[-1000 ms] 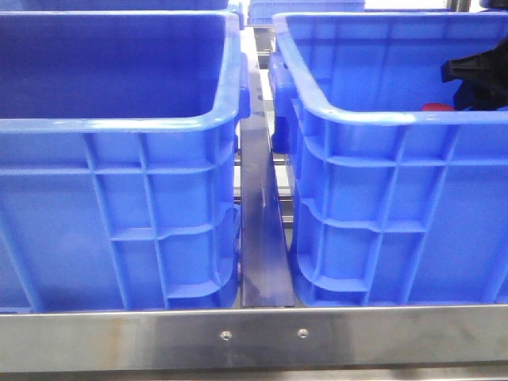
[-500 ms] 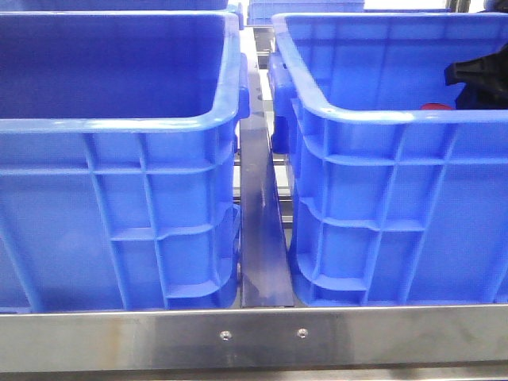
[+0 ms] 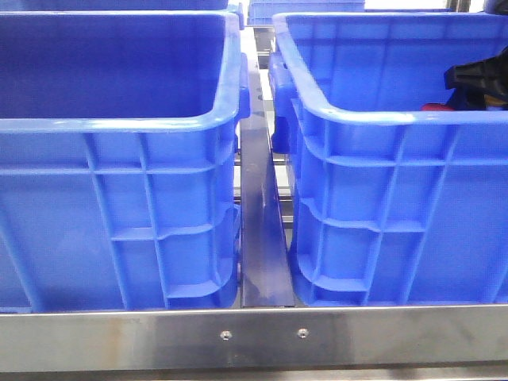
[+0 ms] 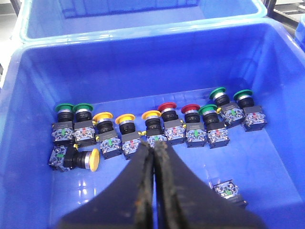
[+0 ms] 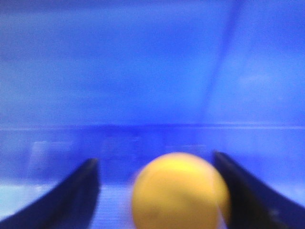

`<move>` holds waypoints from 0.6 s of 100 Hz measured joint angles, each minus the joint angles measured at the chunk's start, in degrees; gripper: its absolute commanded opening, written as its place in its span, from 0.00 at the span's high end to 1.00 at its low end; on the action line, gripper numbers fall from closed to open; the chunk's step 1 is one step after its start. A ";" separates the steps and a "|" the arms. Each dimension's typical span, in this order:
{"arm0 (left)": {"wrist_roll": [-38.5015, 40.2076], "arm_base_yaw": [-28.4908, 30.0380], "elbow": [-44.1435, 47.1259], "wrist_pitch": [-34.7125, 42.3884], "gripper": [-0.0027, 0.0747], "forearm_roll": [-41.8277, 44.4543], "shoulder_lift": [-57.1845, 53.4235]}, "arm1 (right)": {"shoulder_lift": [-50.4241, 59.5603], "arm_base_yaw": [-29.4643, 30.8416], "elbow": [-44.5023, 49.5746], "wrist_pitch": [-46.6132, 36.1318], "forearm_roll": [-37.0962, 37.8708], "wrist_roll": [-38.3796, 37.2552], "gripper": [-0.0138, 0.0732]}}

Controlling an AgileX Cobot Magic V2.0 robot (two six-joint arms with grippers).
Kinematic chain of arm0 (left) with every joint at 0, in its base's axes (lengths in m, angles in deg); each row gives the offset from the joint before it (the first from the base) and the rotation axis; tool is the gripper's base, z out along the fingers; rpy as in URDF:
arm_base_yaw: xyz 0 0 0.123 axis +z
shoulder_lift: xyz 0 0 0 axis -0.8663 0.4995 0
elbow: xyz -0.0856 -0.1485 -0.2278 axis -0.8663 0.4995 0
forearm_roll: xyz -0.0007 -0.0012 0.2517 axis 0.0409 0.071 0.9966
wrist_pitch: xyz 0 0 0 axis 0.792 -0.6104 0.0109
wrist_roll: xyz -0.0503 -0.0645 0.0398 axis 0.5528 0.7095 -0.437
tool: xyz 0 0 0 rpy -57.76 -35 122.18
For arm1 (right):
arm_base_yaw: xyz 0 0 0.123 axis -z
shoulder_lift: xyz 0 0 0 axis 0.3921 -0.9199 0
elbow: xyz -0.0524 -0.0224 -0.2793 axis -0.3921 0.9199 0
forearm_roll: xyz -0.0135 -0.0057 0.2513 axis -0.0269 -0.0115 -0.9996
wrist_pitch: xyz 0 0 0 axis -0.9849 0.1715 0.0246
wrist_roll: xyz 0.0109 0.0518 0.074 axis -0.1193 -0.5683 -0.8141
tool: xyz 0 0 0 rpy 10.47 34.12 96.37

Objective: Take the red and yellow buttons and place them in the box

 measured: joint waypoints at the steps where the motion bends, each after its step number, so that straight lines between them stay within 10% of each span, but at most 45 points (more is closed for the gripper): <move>1: 0.00 0.00 0.00 0.00 0.99 0.00 0.00 | 0.00 0.00 0.12 -0.15 -0.01 0.00 0.19; 60: 0.00 0.00 0.00 0.11 0.99 0.00 0.00 | 22.07 0.08 9.19 -0.48 -0.50 0.02 0.20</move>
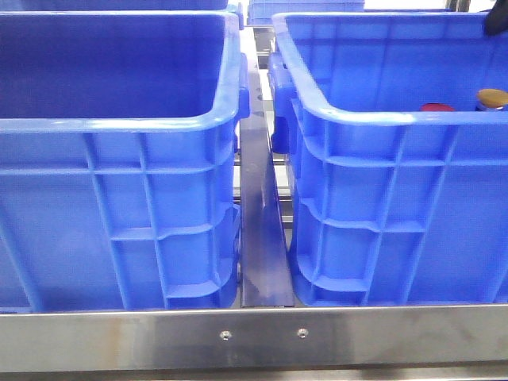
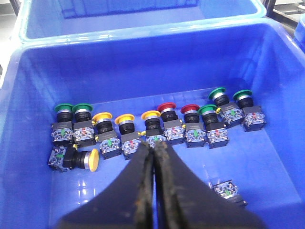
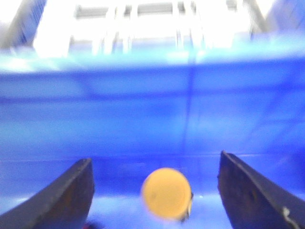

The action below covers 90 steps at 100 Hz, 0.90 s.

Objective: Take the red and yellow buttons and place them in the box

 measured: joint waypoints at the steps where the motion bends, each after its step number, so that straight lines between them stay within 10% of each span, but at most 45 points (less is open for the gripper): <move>1: 0.00 0.00 0.00 0.00 0.99 0.00 0.00 | 0.47 0.00 0.46 0.15 0.00 0.00 0.20; 67: 0.00 0.00 0.00 0.00 0.99 0.00 0.00 | 40.68 0.00 20.30 7.39 -0.08 0.11 0.20; 90: 0.00 0.00 0.00 0.00 0.99 0.00 0.00 | 46.66 0.00 22.22 7.53 -0.08 0.11 0.49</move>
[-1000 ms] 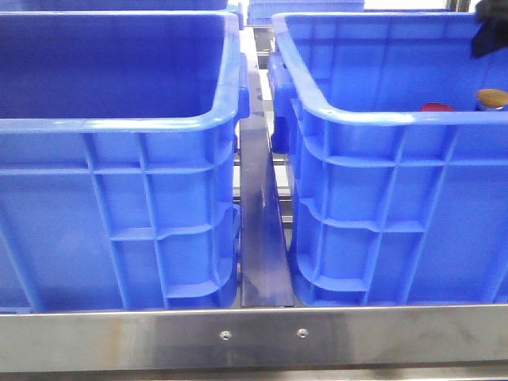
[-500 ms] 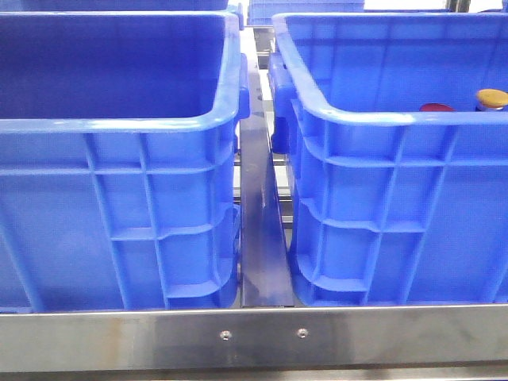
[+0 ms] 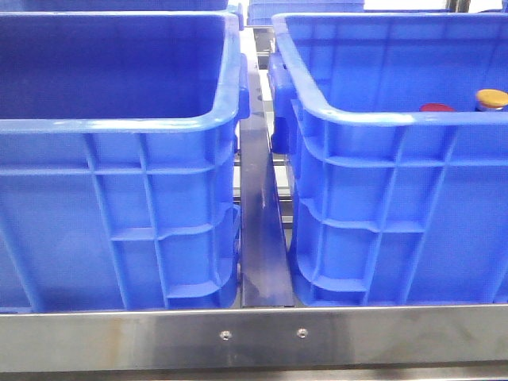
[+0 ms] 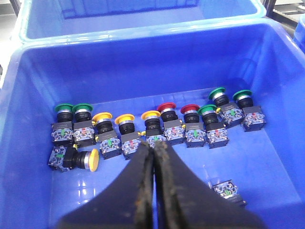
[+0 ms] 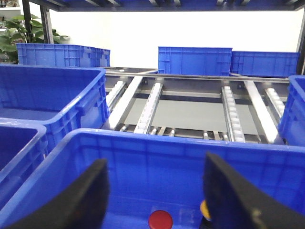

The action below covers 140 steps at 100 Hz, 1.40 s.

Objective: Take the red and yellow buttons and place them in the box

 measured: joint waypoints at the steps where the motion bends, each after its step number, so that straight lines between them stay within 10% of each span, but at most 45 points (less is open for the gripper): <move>1: 0.00 0.00 0.00 0.00 0.99 0.00 0.00 | 0.04 0.00 0.00 0.00 0.00 0.00 0.52; 23: 0.00 0.00 0.00 0.00 0.99 0.00 0.00 | 0.14 0.00 0.00 0.00 0.00 0.00 0.93; 140: 0.00 0.00 0.11 2.23 0.99 0.31 0.00 | 0.14 0.00 0.00 0.13 0.00 0.00 0.92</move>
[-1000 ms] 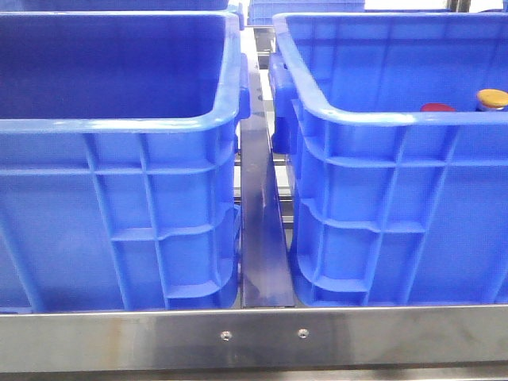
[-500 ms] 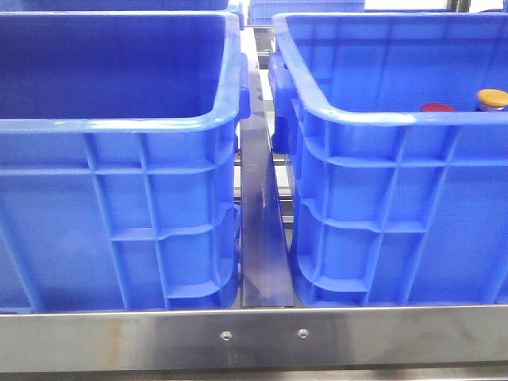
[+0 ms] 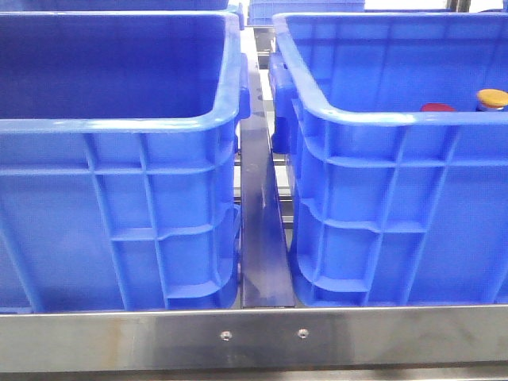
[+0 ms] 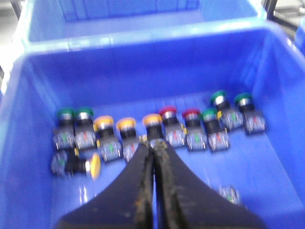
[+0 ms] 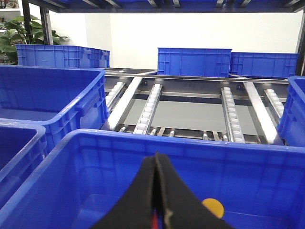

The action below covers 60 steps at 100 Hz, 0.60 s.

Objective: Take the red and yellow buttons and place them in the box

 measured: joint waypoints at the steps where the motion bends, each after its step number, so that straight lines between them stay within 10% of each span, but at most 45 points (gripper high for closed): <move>1: 0.00 0.00 0.00 0.19 0.99 0.00 0.00 | 0.00 0.00 0.00 0.00 0.00 0.00 0.92; 60: 0.00 0.09 16.57 21.06 0.99 1.67 -9.61 | 0.00 0.00 0.00 0.13 0.00 0.00 0.92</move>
